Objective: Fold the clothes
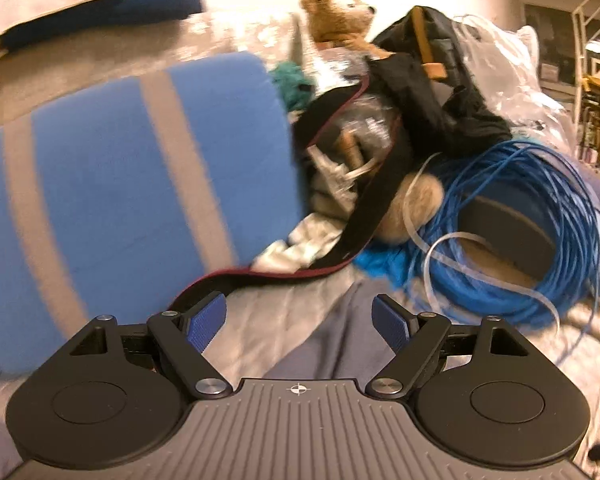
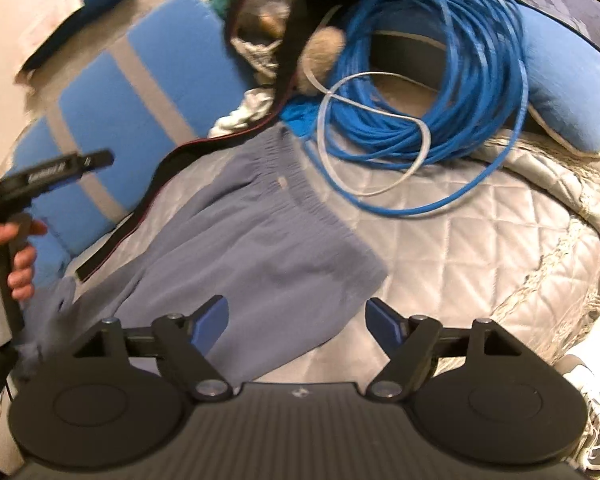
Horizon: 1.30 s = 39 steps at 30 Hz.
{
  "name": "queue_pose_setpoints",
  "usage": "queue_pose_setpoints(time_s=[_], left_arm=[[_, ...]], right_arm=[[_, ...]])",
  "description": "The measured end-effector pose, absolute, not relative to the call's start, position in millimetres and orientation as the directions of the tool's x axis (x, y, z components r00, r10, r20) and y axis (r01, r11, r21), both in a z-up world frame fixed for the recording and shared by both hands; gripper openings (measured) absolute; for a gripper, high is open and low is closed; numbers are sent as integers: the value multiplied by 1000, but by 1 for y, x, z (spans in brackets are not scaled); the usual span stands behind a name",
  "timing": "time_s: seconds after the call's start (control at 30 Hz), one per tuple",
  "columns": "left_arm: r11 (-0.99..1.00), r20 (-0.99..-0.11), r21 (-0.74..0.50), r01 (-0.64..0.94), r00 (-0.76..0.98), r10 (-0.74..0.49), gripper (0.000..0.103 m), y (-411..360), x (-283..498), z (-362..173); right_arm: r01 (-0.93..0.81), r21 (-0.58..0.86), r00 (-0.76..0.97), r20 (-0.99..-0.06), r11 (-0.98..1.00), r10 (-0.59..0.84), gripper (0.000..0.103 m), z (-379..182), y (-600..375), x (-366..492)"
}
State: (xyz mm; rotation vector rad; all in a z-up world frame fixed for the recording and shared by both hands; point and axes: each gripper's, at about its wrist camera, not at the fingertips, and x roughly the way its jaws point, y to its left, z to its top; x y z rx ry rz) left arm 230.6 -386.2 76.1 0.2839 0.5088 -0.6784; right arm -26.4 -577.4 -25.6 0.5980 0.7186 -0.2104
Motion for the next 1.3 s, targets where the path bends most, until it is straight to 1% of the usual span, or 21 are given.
queue_pose_setpoints(time_s=[0.2, 0.37, 0.57, 0.63, 0.7, 0.87, 1.0, 1.17, 1.23, 1.3], left_arm=[[800, -561, 93, 593, 695, -449, 80, -287, 209, 74], [841, -569, 79, 535, 717, -403, 80, -212, 193, 66], [883, -559, 29, 468, 740, -374, 80, -144, 178, 55], [892, -539, 13, 451, 755, -374, 80, -124, 173, 52], [900, -519, -3, 435, 769, -373, 80, -104, 167, 49], [919, -483, -25, 392, 800, -355, 80, -58, 163, 38], [934, -526, -100, 343, 778, -342, 80, -31, 173, 26], [929, -569, -171, 329, 737, -366, 80, -12, 179, 12], [926, -576, -201, 320, 726, -376, 80, -7, 181, 8], [920, -577, -235, 315, 716, -392, 80, -4, 182, 5]], right_arm=[[310, 428, 746, -663, 849, 62, 89, -16, -537, -31], [219, 422, 759, -640, 879, 118, 92, -10, -498, -27], [120, 401, 787, -597, 908, 159, 98, -3, -449, -16], [84, 391, 797, -578, 917, 173, 102, -1, -434, -12], [59, 387, 804, -565, 920, 186, 103, 0, -419, -6], [-9, 409, 805, -538, 913, 249, 103, -3, -380, 17], [-87, 404, 815, -497, 911, 298, 103, -10, -341, 38], [-234, 415, 825, -394, 879, 406, 103, -26, -299, 60], [-260, 447, 823, -361, 856, 438, 103, -40, -292, 65], [-243, 489, 808, -376, 838, 454, 103, -55, -288, 68]])
